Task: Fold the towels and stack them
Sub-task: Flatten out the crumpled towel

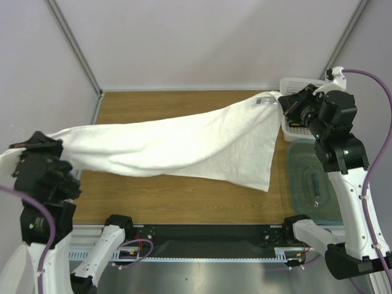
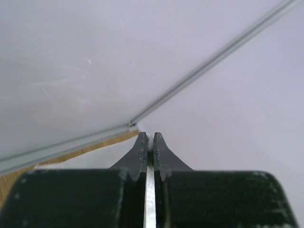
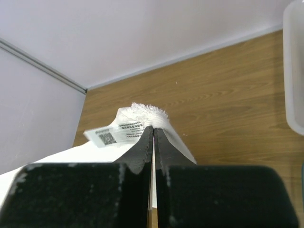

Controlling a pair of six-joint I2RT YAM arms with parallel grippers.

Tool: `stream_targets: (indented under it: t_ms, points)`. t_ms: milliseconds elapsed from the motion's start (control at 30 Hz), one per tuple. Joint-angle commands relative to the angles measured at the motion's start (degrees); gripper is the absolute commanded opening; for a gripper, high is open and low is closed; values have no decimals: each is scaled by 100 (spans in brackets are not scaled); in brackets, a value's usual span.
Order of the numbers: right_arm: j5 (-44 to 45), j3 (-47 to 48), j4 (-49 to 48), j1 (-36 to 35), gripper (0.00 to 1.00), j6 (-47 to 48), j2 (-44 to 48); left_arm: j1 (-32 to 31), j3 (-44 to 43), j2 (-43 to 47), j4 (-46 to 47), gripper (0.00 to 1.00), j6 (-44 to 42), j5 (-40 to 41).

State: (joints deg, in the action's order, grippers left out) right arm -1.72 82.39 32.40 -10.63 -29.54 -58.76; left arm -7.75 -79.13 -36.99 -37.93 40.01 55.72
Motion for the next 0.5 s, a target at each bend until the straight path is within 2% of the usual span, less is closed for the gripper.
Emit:
stream_targets:
  t_ms: [0, 167, 267, 367, 467]
  points:
    - [154, 628, 309, 44, 0, 379, 225, 45, -794, -18, 6, 0, -986, 737]
    - [92, 1217, 977, 44, 0, 432, 137, 45, -1481, -430, -758, 0, -1504, 1001]
    - [128, 1070, 1408, 44, 0, 379, -47, 45, -1763, -966, -1224, 0, -1461, 1116]
    - [84, 683, 1401, 44, 0, 168, -21, 45, -1361, -1335, -1182, 1, -1303, 1134]
    - [110, 24, 1155, 35, 0, -25, -12, 290, -579, -1582, -541, 0, -1084, 547]
